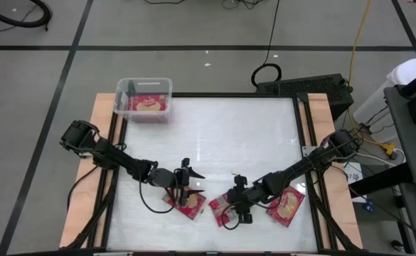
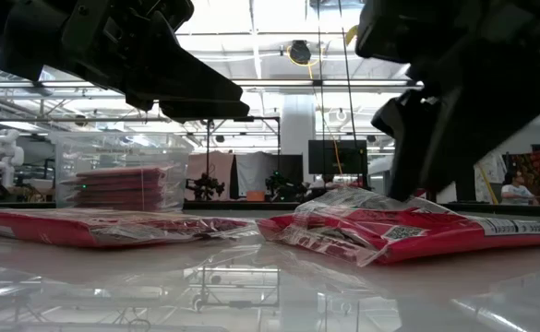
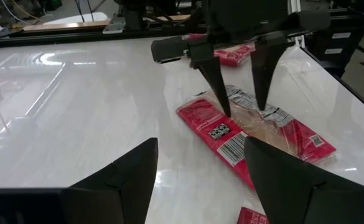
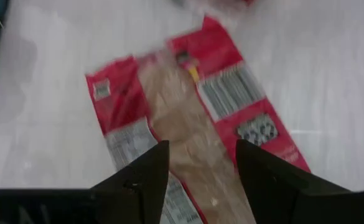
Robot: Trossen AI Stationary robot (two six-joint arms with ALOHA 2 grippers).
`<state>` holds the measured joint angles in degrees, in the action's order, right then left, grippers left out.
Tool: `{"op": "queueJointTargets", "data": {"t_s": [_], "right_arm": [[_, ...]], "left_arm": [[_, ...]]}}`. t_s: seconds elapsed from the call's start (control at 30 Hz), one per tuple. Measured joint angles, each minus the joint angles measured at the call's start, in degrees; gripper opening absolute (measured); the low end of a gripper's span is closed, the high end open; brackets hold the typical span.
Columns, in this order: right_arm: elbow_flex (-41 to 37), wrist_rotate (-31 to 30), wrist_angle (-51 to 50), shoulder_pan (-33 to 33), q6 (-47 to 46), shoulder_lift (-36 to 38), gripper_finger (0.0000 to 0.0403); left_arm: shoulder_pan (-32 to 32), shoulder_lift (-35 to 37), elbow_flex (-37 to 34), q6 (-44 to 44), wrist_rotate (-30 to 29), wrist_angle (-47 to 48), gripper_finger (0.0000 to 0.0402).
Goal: Sort popcorn bags into baskets
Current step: Put the red popcorn bag into the transparent container
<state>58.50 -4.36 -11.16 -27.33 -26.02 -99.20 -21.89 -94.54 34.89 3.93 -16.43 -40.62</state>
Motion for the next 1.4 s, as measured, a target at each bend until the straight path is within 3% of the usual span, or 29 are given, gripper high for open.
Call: {"op": "queueJointTargets", "data": {"t_s": [0.27, 0.47, 0.6, 0.73, 0.9, 1.03, 1.4], "right_arm": [[0.0, -0.15, 0.49, -0.02, 3.91, -0.17, 0.0136], [0.0, -1.81, 11.25, 0.0, 5.52, -0.17, 0.0103], [0.0, -3.1, 12.84, 0.0, 5.53, -0.17, 0.0099], [0.0, -3.08, 10.55, -0.02, 5.16, -0.17, 0.0102], [0.02, -3.08, 6.51, -0.1, 2.35, 0.23, 0.0102], [0.06, -3.04, 2.88, -0.39, -1.03, 1.05, 0.0102], [-0.02, -3.46, -1.04, -1.66, -2.47, 2.91, 0.0102]], "left_arm": [[0.0, 0.0, 0.0, -0.13, 0.04, 0.09, 0.0244], [0.0, 0.0, 0.0, -0.53, 0.04, 0.09, 0.0244], [-0.32, -0.08, 0.19, 0.47, 5.34, -0.11, 0.0243], [-3.18, -3.41, 1.84, 0.61, 6.02, 0.57, 0.0243], [-5.66, -10.48, 7.29, -1.28, 3.59, 1.18, 0.0243], [-5.14, -14.22, 11.6, 0.7, 1.79, 7.24, 0.0243], [-2.81, -22.17, 22.01, 4.34, 6.26, 19.97, 0.0243]]}}
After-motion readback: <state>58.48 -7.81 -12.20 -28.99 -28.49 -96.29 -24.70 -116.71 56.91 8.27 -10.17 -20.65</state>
